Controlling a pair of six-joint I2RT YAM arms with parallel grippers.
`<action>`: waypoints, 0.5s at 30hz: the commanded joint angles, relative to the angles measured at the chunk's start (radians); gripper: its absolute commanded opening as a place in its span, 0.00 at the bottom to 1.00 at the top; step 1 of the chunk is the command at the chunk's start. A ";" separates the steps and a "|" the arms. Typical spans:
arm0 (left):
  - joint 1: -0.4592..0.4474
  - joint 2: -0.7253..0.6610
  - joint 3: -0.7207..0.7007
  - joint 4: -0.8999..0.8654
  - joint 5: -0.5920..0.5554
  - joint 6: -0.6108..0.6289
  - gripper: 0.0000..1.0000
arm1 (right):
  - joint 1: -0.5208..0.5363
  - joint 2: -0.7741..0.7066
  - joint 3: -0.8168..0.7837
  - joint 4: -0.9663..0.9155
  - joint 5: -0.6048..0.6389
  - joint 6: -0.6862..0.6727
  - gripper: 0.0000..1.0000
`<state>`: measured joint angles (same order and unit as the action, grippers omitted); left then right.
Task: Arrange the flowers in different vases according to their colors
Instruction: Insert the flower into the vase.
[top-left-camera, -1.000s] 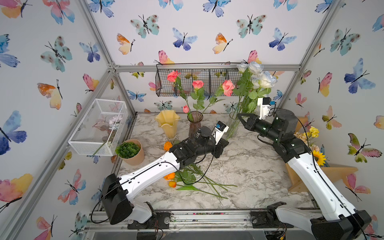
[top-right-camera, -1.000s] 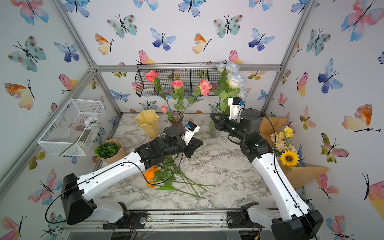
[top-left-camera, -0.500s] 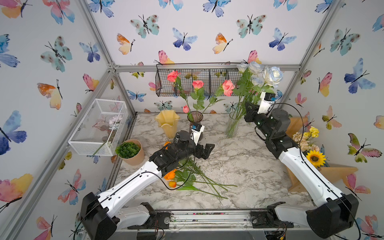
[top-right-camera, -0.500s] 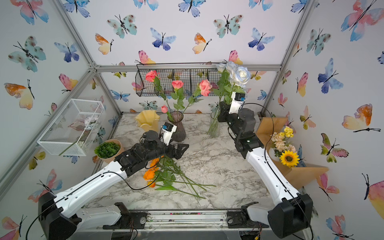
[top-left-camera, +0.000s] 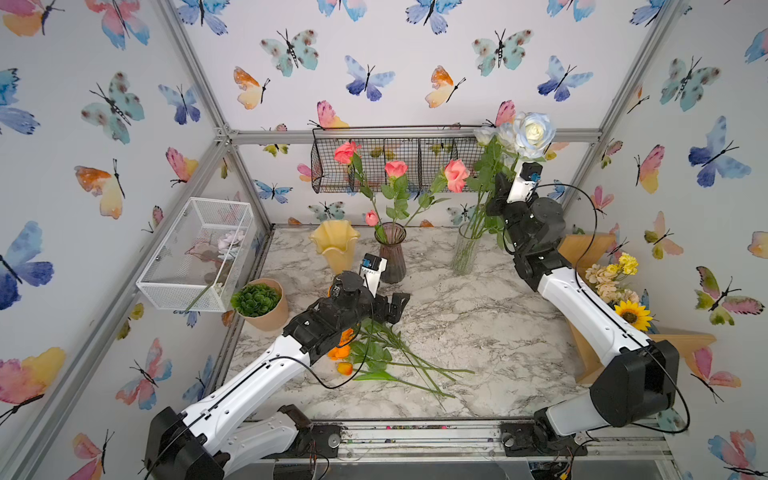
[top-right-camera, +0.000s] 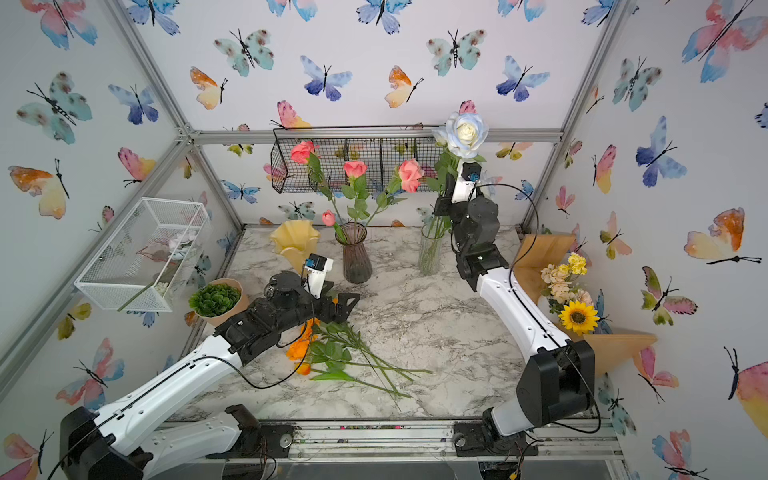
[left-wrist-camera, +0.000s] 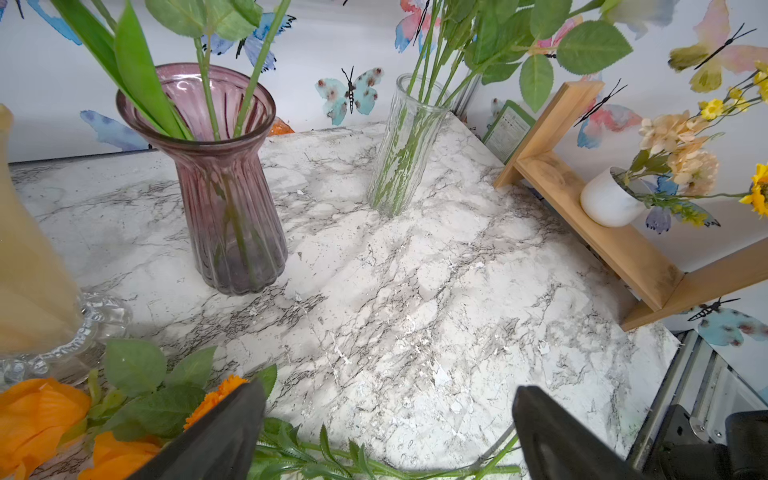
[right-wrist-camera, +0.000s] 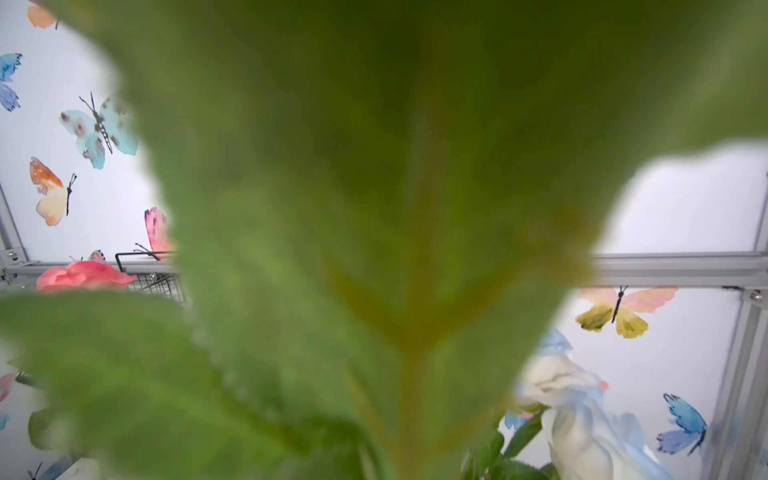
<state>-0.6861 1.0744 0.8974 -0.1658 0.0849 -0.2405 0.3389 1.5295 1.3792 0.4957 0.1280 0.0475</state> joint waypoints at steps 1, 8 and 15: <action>0.010 -0.001 0.004 0.010 0.023 0.001 0.99 | -0.005 0.037 0.041 0.040 0.038 -0.019 0.02; 0.020 -0.004 -0.021 0.022 0.032 0.000 0.98 | -0.005 0.101 0.024 0.058 0.044 -0.010 0.02; 0.028 -0.006 -0.032 0.026 0.035 0.000 0.99 | -0.005 0.134 0.009 0.029 0.044 0.008 0.02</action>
<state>-0.6647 1.0744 0.8692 -0.1574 0.0956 -0.2405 0.3389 1.6569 1.3964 0.5083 0.1432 0.0441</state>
